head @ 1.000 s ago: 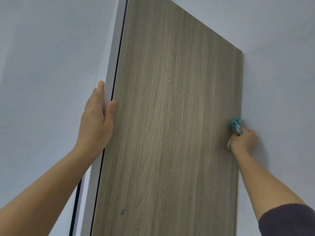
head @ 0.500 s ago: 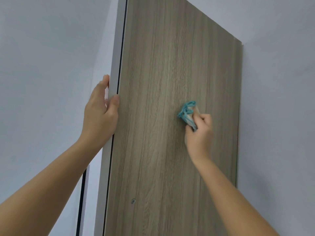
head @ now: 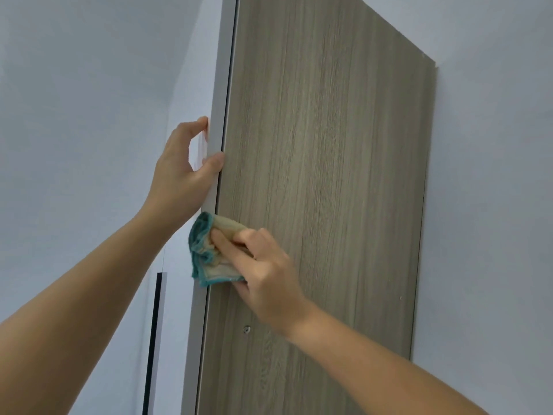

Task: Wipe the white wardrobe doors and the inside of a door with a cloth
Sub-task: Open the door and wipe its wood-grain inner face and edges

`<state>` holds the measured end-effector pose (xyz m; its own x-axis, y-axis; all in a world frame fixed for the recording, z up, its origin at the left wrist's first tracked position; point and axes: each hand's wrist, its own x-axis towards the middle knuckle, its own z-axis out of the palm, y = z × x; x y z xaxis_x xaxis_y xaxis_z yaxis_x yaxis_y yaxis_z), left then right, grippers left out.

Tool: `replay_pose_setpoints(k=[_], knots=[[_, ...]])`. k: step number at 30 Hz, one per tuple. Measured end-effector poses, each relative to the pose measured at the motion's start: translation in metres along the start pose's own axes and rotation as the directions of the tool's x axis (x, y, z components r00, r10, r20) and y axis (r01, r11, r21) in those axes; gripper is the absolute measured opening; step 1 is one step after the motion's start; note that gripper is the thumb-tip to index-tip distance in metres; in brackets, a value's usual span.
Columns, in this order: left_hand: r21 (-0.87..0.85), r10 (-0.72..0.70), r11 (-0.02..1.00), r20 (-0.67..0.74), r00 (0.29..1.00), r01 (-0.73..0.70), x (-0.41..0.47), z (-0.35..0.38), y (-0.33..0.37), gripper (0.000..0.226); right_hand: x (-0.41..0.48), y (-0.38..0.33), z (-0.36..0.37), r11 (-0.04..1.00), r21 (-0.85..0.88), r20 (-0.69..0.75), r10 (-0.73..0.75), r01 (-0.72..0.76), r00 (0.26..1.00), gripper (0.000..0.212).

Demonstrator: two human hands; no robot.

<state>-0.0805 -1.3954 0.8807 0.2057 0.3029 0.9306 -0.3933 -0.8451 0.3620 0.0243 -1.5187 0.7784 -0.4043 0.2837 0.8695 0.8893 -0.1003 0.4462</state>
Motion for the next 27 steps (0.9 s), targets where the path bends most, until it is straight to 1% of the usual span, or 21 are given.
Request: replay_pose_setpoints(k=[4,7,9,13,16,18,20,21,23,27], knots=[[-0.089,-0.059,0.994,-0.026,0.998,0.056,-0.016,0.008,-0.002,0.051,-0.002,0.014,-0.004,0.994,-0.038,0.0,-0.1,0.1,0.995,0.041],[-0.151,-0.107,0.984,-0.058,0.993,0.098,-0.041,0.019,-0.001,0.052,-0.011,0.032,-0.009,0.993,-0.053,-0.027,-0.106,0.105,0.994,0.041],[-0.141,-0.098,0.986,-0.065,0.993,0.088,-0.057,0.025,-0.001,0.053,-0.019,0.048,-0.016,0.996,-0.068,-0.051,-0.056,0.053,0.997,0.041],[0.03,-0.042,0.999,-0.066,0.997,0.044,-0.075,0.03,-0.009,0.055,-0.038,0.085,-0.029,0.992,-0.071,-0.085,0.095,-0.101,0.992,0.043],[0.103,-0.036,0.994,-0.059,0.998,0.042,-0.08,0.03,-0.012,0.056,-0.052,0.119,-0.04,0.969,-0.059,-0.143,0.232,-0.242,0.962,0.043],[0.111,-0.036,0.993,-0.062,0.997,0.043,-0.082,0.03,-0.013,0.057,-0.063,0.144,-0.05,0.928,-0.051,-0.206,0.352,-0.369,0.913,0.043],[0.112,-0.039,0.993,-0.062,0.997,0.046,-0.082,0.03,-0.012,0.057,-0.075,0.168,-0.061,0.867,-0.048,-0.27,0.466,-0.495,0.842,0.037],[0.111,-0.044,0.993,-0.063,0.997,0.05,-0.082,0.03,-0.012,0.057,-0.081,0.178,-0.066,0.829,-0.056,-0.295,0.519,-0.557,0.802,0.034],[0.107,-0.048,0.993,-0.065,0.997,0.055,-0.083,0.03,-0.012,0.057,-0.093,0.195,-0.075,0.738,-0.074,-0.335,0.615,-0.671,0.713,0.032],[0.099,-0.046,0.994,-0.073,0.996,0.053,-0.083,0.032,-0.013,0.057,-0.115,0.228,-0.089,0.547,-0.114,-0.393,0.742,-0.829,0.543,0.032]])
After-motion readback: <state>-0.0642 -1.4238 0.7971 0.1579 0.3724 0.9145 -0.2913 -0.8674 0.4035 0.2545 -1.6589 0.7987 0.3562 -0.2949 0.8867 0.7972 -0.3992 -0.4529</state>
